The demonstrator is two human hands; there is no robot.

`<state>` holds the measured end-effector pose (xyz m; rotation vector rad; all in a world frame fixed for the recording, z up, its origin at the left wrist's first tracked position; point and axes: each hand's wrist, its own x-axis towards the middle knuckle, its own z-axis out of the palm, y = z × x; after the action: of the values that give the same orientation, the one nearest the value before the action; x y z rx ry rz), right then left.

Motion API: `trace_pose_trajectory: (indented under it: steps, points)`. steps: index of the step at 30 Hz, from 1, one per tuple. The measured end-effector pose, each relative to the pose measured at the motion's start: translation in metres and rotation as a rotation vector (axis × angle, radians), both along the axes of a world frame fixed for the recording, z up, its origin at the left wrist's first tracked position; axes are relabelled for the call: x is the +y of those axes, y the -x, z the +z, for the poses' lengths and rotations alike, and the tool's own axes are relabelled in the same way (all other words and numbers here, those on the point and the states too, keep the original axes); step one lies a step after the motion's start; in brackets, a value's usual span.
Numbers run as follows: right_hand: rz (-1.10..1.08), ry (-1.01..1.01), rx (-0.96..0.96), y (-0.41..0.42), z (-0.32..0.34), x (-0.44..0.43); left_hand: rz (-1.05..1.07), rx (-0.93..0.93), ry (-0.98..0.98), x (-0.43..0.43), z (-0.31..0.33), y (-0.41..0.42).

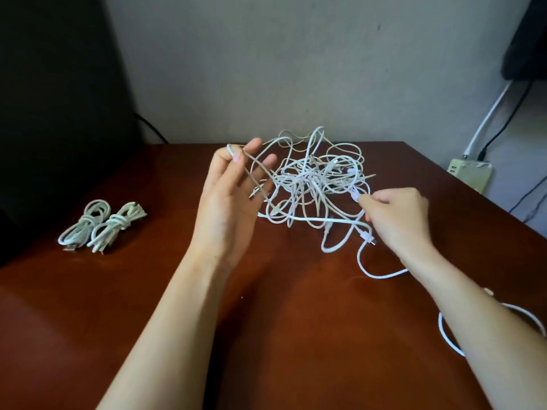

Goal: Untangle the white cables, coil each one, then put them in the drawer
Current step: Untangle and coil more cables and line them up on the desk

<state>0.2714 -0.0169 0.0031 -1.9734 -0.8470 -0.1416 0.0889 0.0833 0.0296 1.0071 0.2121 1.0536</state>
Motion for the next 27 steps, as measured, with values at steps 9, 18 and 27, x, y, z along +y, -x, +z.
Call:
trace_pose_trajectory:
  steps: [9,18,27]
  points:
    - [0.295,-0.283,-0.318,0.022,-0.002,0.002,-0.111,0.043,-0.054,-0.009,-0.003,-0.008]
    - [0.468,-0.230,-0.340,0.021,-0.005,-0.001,-0.033,0.148,-0.130,-0.014,-0.005,-0.011]
    - [0.245,-0.428,-0.238,0.013,0.000,-0.003,0.034,0.646,-0.516,-0.026,-0.012,-0.015]
